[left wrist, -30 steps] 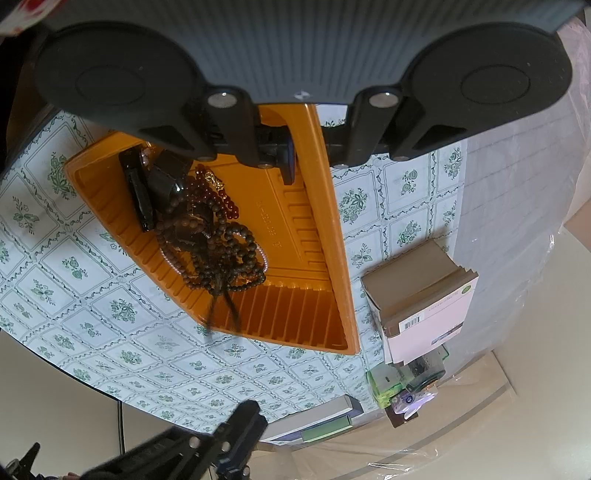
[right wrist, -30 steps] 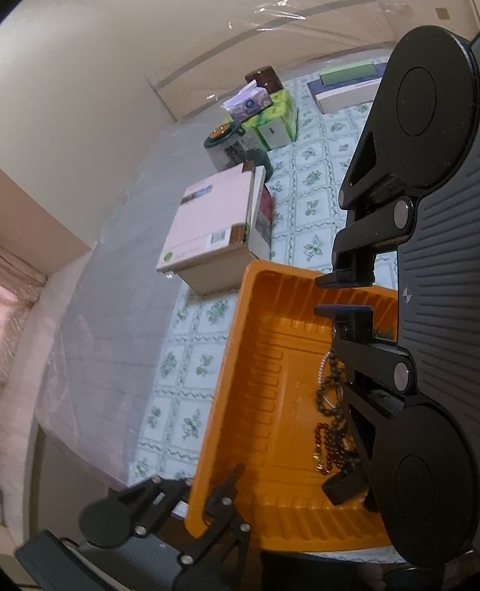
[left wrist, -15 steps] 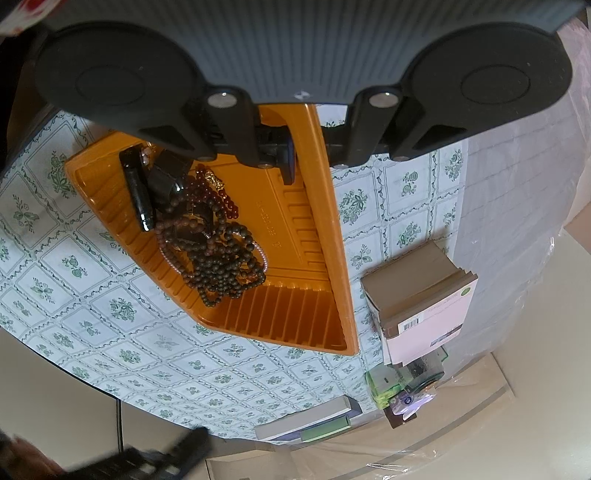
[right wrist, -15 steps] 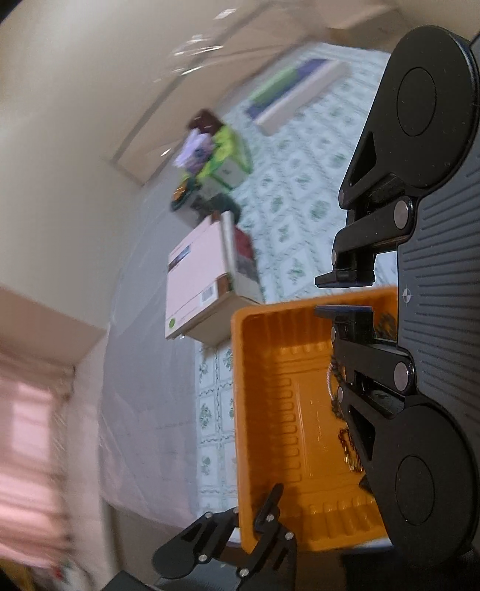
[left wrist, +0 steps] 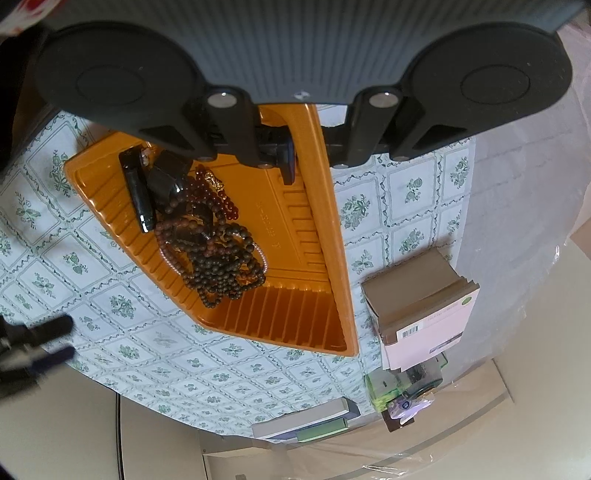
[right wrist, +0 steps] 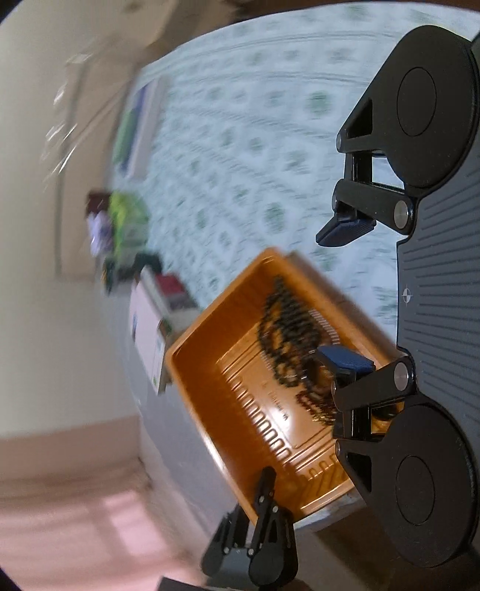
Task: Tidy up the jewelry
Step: 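Set the orange tray down on the bed with the left gripper while the right gripper withdraws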
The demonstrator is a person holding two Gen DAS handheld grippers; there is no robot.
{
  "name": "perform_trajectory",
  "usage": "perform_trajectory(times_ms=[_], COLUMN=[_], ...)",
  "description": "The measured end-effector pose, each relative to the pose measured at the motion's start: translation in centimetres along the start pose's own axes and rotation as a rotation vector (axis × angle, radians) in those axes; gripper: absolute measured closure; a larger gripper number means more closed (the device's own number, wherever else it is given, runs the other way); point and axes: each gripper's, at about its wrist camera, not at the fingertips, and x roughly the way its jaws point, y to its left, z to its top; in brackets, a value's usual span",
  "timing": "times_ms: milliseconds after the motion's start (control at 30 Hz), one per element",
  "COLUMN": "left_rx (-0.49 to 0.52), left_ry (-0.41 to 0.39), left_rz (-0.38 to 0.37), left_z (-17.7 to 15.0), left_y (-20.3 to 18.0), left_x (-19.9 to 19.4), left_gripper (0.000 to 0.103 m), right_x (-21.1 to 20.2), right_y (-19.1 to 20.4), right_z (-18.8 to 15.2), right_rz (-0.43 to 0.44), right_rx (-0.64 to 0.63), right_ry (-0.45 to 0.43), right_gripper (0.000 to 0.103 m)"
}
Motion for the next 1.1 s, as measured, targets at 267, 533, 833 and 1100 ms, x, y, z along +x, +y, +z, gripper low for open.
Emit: perform_trajectory(times_ms=[267,533,833,1100], left_rx=[-0.054,-0.157,-0.267,-0.343], left_ry=[-0.005,0.006,0.026,-0.035], left_rz=[-0.031,-0.082,-0.087,-0.072], left_z=[-0.8,-2.3,-4.8,-5.9], left_y=[0.9,2.8,5.3,6.4], left_x=[0.2,0.9,1.2,-0.2], left_gripper=[0.094,0.090,0.086,0.082], right_x=[-3.0,-4.3,-3.8,-3.5], right_y=[-2.9,-3.7,-3.3,-2.4], right_z=[-4.4,-7.2,-8.2,-8.5], right_rz=[-0.055,-0.112,-0.122,-0.108], right_rx=[0.296,0.430,0.468,0.478], right_ry=[0.010,0.025,0.040,0.038], right_gripper=[0.043,0.043,0.043,0.043])
